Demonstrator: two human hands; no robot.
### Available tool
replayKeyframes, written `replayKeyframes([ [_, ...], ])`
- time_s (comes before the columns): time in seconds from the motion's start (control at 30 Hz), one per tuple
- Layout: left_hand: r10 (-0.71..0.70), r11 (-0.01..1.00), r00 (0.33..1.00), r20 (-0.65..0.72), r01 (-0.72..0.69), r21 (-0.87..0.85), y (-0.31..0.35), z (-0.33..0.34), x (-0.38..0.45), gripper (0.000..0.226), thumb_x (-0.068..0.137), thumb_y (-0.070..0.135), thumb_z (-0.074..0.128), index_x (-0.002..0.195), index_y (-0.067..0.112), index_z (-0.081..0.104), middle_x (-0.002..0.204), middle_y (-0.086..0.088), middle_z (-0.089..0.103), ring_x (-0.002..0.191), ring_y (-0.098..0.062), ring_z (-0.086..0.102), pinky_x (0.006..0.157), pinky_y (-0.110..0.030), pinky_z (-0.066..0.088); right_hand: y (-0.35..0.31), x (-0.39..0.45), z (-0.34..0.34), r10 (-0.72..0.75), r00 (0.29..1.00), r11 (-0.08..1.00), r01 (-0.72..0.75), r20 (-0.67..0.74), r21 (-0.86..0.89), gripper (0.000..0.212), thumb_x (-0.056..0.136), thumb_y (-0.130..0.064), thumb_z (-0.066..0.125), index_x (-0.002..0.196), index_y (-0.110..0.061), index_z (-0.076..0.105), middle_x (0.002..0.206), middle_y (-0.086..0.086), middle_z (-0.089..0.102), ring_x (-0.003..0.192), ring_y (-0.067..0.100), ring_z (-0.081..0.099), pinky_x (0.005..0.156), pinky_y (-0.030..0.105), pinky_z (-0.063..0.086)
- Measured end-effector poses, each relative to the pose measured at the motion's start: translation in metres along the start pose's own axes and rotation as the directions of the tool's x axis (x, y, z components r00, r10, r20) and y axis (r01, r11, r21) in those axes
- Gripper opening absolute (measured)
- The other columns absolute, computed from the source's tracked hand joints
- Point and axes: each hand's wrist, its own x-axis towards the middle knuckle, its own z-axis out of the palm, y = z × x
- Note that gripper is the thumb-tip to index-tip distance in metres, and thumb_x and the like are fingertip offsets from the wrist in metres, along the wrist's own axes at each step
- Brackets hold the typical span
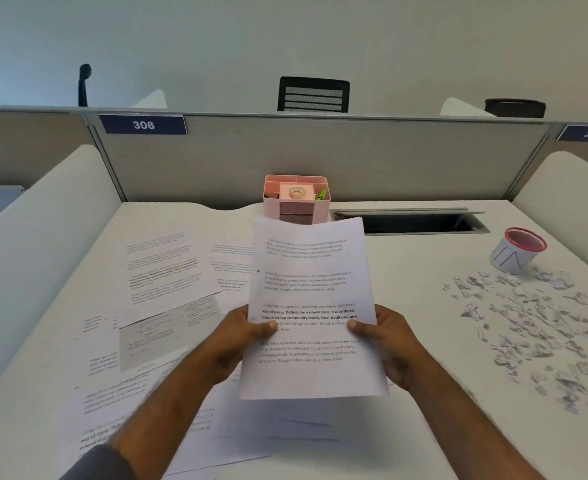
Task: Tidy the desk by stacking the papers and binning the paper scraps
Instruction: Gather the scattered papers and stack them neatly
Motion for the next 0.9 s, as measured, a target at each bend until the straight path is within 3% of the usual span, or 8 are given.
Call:
replayKeyframes([
  [0.13,0.045,0.998,0.989,-0.143,-0.036,0.06,-0.014,-0.003,0.006,0.027,0.098,0.031,0.064,0.122,0.021,0.066,0.112,0.003,0.075,0.101,-0.021,0.073,0.092,-0.045,0.057,0.003,0.002,-0.008,0.006,0.999,1.0,-0.006,-0.054,0.007,0.028,0.083,0.004,0.067,0.11,-0.001,0.066,0.105,0.017,0.074,0.09,0.038,0.072,0.069,0.04,0.06],
  [0.2,0.092,0.974,0.932,-0.349,-0.012,0.227,-0.026,-0.009,0.008,0.03,0.097,0.033,0.063,0.125,0.021,0.064,0.114,0.006,0.071,0.097,-0.014,0.068,0.082,-0.031,0.055,0.004,0.003,-0.017,-0.008,0.996,1.0,0.009,-0.091,0.01,0.028,0.082,0.003,0.068,0.109,-0.001,0.066,0.104,0.016,0.074,0.088,0.038,0.072,0.067,0.039,0.06],
  [0.27,0.179,0.902,0.86,-0.477,0.051,0.43,-0.041,-0.015,0.008,0.038,0.093,0.034,0.069,0.127,0.02,0.061,0.117,0.005,0.067,0.099,-0.013,0.063,0.084,-0.032,0.053,0.005,0.004,-0.025,-0.018,0.993,1.0,0.02,-0.115,0.013,0.028,0.081,0.003,0.069,0.109,-0.001,0.066,0.103,0.016,0.074,0.087,0.038,0.072,0.066,0.039,0.06],
  [0.4,0.233,0.672,0.841,-0.488,0.223,0.706,-0.061,-0.015,0.01,0.065,0.082,0.052,0.075,0.136,0.023,0.053,0.136,-0.003,0.056,0.123,-0.026,0.055,0.104,-0.047,0.046,0.009,0.006,-0.041,-0.024,0.989,1.0,0.024,-0.147,0.003,0.027,0.08,0.002,0.071,0.106,-0.003,0.068,0.101,0.014,0.075,0.085,0.036,0.073,0.065,0.038,0.059],
  [0.47,0.23,0.538,0.846,-0.481,0.301,0.787,-0.065,-0.008,0.011,0.076,0.08,0.059,0.073,0.141,0.023,0.046,0.141,-0.005,0.05,0.128,-0.029,0.047,0.104,-0.046,0.043,0.01,0.008,-0.048,-0.024,0.988,1.0,0.024,-0.155,0.002,0.025,0.079,0.003,0.07,0.104,-0.004,0.068,0.1,0.014,0.076,0.082,0.034,0.074,0.063,0.036,0.059],
  [0.57,0.213,0.433,0.839,-0.5,0.378,0.818,-0.071,0.003,0.013,0.08,0.079,0.06,0.072,0.142,0.021,0.04,0.139,-0.005,0.044,0.127,-0.029,0.043,0.1,-0.044,0.045,0.01,0.01,-0.059,-0.013,0.99,1.0,0.013,-0.142,0.001,0.026,0.079,0.003,0.07,0.104,-0.004,0.069,0.1,0.013,0.075,0.083,0.034,0.074,0.064,0.037,0.059],
  [0.77,0.118,0.427,0.817,-0.565,0.472,0.771,-0.064,0.008,0.026,0.092,0.075,0.055,0.079,0.142,0.012,0.033,0.137,-0.012,0.038,0.126,-0.033,0.044,0.102,-0.044,0.043,0.0,0.014,-0.083,0.005,0.996,1.0,-0.007,-0.087,-0.028,0.027,0.081,0.002,0.069,0.108,-0.003,0.068,0.103,0.015,0.075,0.088,0.039,0.072,0.072,0.043,0.06],
  [0.9,0.027,0.532,0.817,-0.577,0.477,0.7,-0.057,0.008,0.031,0.089,0.072,0.043,0.087,0.134,0.004,0.037,0.13,-0.017,0.042,0.117,-0.035,0.055,0.099,-0.042,0.049,-0.009,0.017,-0.095,0.004,0.998,0.999,-0.007,-0.061,-0.042,0.026,0.082,0.004,0.068,0.107,-0.003,0.069,0.103,0.015,0.075,0.091,0.039,0.071,0.078,0.046,0.06],
])
